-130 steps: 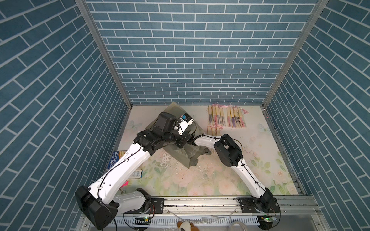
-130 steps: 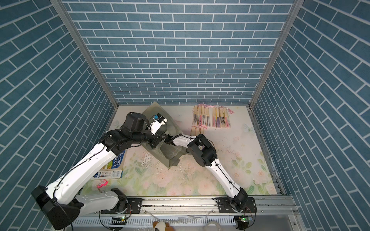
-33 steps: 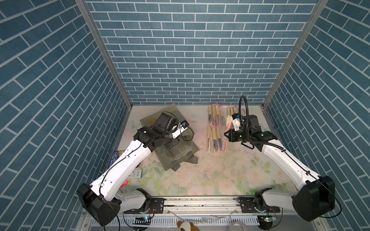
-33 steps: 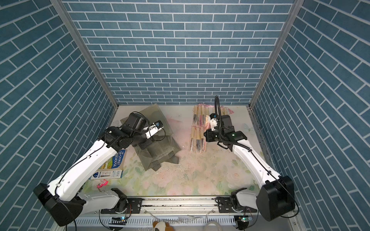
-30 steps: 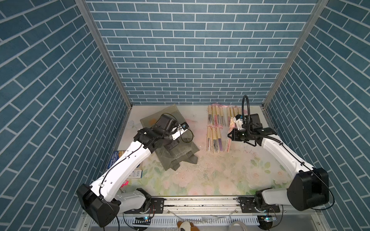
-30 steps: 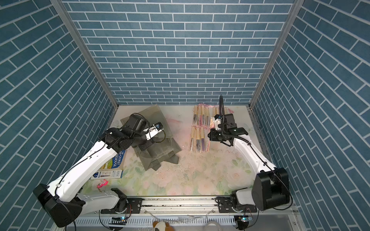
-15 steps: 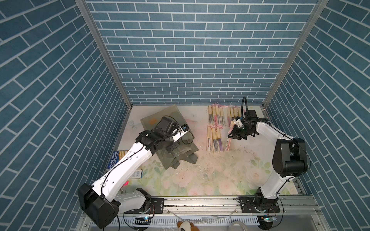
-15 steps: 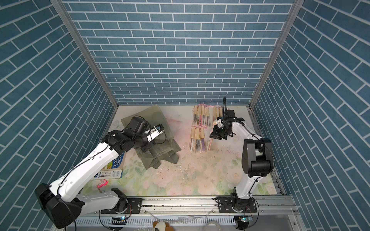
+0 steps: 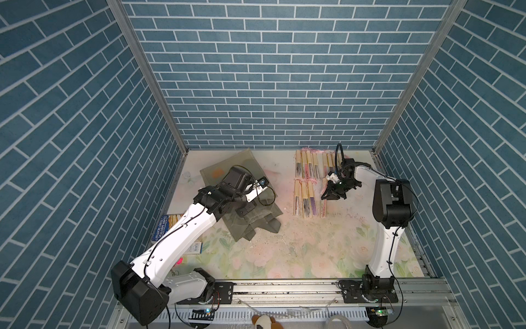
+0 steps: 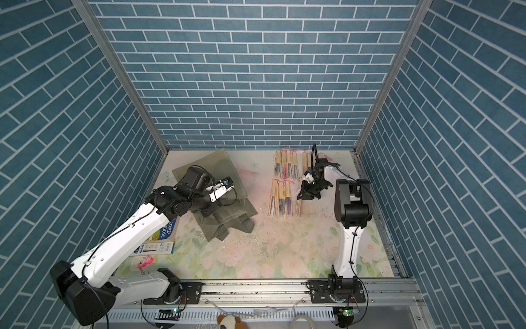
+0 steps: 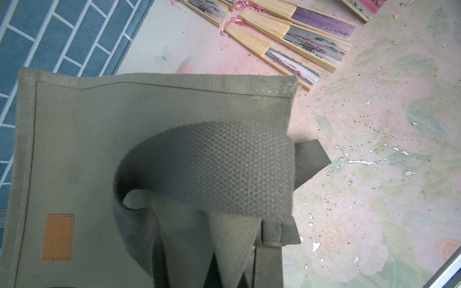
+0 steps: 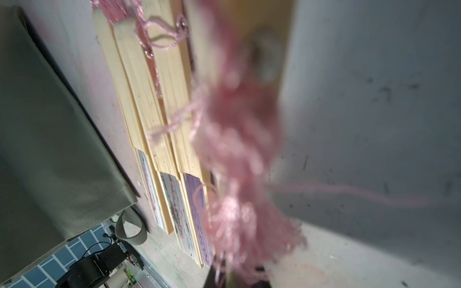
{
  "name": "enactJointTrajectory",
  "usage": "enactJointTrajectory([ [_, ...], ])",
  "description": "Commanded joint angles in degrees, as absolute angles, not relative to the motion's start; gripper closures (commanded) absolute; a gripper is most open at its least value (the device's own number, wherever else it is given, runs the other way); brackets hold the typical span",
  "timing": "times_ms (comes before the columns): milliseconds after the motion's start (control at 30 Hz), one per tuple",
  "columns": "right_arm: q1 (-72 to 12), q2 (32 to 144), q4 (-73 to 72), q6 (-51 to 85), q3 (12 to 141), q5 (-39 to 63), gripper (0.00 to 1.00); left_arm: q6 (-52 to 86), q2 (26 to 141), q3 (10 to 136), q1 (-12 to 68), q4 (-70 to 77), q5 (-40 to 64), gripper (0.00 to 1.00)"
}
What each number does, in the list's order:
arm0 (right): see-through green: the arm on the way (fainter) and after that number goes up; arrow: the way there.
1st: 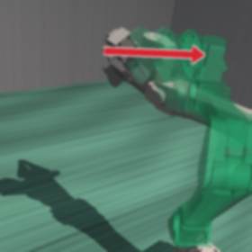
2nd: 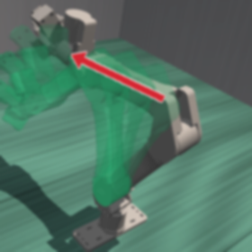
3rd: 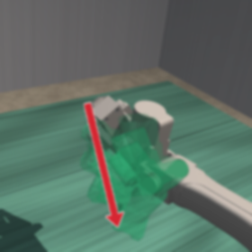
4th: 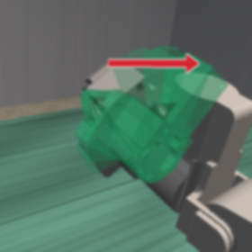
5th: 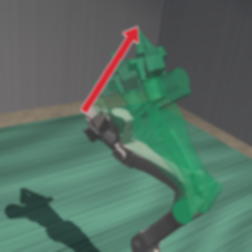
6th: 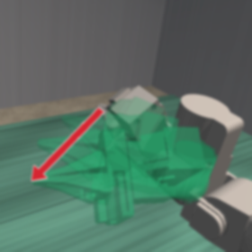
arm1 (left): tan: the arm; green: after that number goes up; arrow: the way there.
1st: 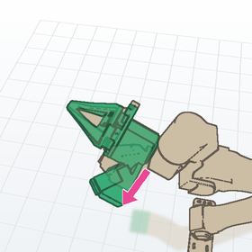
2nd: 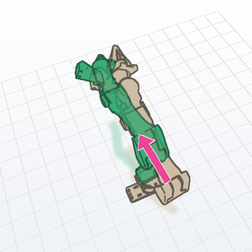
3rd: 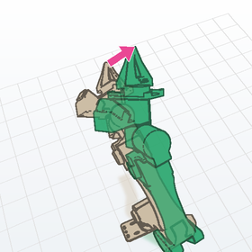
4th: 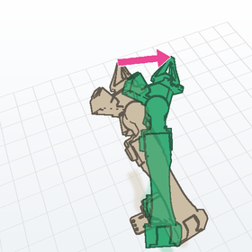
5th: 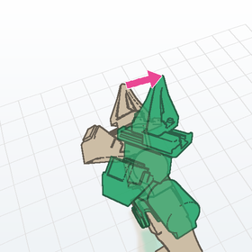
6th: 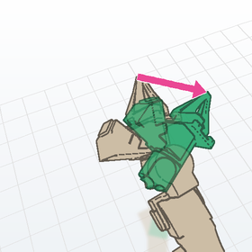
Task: Take out the folding fans from the tote bags
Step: Place the folding fan at the center of the board.
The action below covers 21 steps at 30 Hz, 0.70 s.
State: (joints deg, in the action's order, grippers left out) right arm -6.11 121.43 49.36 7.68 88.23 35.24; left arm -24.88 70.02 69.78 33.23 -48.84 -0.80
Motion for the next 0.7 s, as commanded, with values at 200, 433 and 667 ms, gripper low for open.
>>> enactJointTrajectory([
  [200,-6.04,127.80,53.85,2.29,94.47,38.83,1.00,-24.13,69.40,68.86,32.88,-48.68,-0.57,1.00],
  [433,-6.77,129.21,54.10,1.57,95.31,39.81,0.95,-23.86,69.70,68.91,32.90,-48.69,-0.92,1.00],
  [667,-8.00,128.42,54.24,0.31,95.27,37.56,0.70,-23.73,69.63,68.66,32.89,-48.69,-0.96,1.00],
])
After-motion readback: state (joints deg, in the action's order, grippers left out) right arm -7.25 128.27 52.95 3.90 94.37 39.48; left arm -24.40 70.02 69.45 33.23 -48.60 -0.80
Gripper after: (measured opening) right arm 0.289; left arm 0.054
